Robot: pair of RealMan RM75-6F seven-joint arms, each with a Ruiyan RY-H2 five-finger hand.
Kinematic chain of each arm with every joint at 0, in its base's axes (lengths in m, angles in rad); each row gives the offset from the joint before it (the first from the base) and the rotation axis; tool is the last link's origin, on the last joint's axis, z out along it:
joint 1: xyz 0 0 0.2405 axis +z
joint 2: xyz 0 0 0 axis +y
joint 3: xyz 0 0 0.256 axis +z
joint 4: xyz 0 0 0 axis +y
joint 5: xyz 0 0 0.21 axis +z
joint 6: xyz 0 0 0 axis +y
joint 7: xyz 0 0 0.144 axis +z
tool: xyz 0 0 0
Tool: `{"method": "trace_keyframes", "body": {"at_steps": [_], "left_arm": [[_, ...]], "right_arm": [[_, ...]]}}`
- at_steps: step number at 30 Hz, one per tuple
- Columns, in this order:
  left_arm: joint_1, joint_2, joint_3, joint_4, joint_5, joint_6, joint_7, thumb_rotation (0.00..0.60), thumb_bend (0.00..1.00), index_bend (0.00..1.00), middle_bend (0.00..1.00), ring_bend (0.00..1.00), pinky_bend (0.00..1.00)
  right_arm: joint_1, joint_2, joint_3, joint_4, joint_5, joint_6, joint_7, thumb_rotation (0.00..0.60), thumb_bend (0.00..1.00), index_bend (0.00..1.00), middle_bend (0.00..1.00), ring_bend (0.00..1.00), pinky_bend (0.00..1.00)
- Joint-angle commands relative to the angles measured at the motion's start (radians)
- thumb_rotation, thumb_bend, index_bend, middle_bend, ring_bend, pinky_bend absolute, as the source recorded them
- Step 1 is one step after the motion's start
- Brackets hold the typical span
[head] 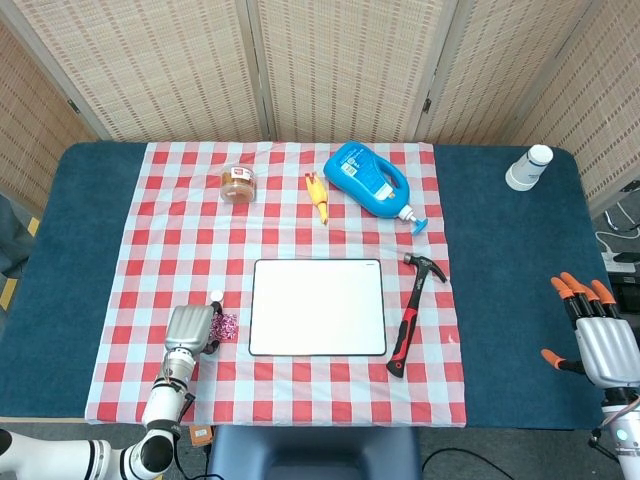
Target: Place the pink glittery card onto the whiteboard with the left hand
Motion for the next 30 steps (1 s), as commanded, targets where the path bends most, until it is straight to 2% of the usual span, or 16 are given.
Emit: {"method": "trace_keyframes", "body": {"at_steps": [1, 21, 30], "left_arm": [[-0.001, 0.001, 0.001, 0.003, -0.004, -0.005, -0.001, 0.600, 0.28, 0.32, 0.99, 1.00, 1.00], [-0.009, -0.011, 0.000, 0.038, -0.009, -0.003, -0.002, 0.600, 0.28, 0.36, 0.99, 1.00, 1.00], [-0.013, 0.007, -0.011, -0.009, 0.014, 0.020, 0.000, 0.600, 0.28, 0.38, 0.99, 1.00, 1.00]], "right_arm": [[0.000, 0.001, 0.000, 0.000, 0.001, 0.000, 0.000, 0.600, 0.00, 0.00, 0.00, 0.00, 0.00], [-0.001, 0.000, 0.001, -0.001, 0.000, 0.003, 0.001, 0.600, 0.00, 0.00, 0.00, 0.00, 0.00], [-0.001, 0.000, 0.001, 0.001, -0.001, 0.004, 0.003, 0.600, 0.00, 0.00, 0.00, 0.00, 0.00]]}}
